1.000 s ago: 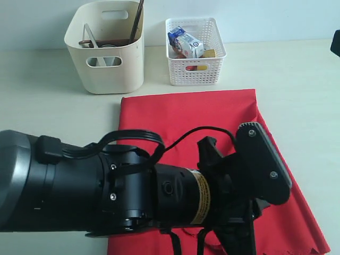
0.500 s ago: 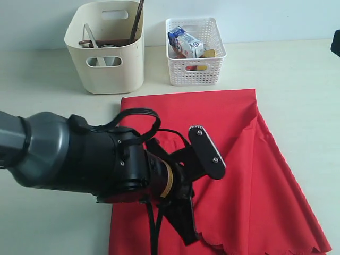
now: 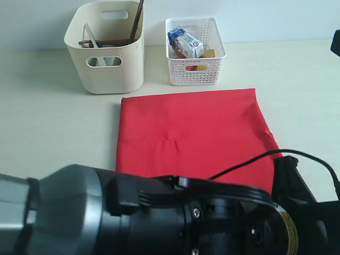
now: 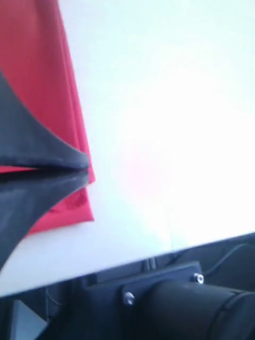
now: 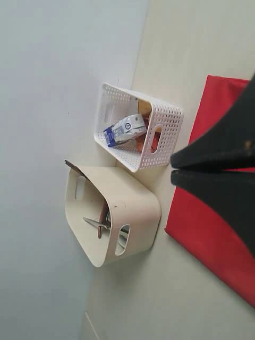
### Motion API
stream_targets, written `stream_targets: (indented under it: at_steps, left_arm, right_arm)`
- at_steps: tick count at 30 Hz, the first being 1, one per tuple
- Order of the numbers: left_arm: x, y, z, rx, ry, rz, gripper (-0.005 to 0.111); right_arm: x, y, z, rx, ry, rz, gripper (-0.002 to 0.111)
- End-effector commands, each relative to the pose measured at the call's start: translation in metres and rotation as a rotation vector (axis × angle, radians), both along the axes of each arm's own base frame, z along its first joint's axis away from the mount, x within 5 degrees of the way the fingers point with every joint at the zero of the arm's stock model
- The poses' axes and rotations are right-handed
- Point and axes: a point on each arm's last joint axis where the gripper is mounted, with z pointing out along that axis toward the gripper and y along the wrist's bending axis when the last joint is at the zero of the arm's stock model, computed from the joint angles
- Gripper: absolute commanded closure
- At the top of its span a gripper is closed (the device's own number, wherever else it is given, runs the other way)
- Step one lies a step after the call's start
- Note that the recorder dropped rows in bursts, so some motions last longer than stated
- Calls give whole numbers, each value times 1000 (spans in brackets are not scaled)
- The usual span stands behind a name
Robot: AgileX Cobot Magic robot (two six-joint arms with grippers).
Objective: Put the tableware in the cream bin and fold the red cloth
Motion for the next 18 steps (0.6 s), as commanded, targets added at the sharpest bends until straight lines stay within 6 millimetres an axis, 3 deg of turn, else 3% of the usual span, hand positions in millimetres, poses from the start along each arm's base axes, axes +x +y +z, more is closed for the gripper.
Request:
stream_targets:
  at_steps: [1,5,9,18]
  left_arm:
    - [31,29,-12,252,0,190,104]
    - [67,68,-38,371,73,370,104]
    - [89,105,-61,446,135,491,104]
    - [104,149,-86,478,191,553,104]
  right_arm:
    - [1,0,-1,-2,-11,-4,108]
    - [1,0,-1,-2,-11,-4,108]
    - [1,0,-2,-8,-3,-4,108]
    - [11,7,-13,-59,80,-4,108]
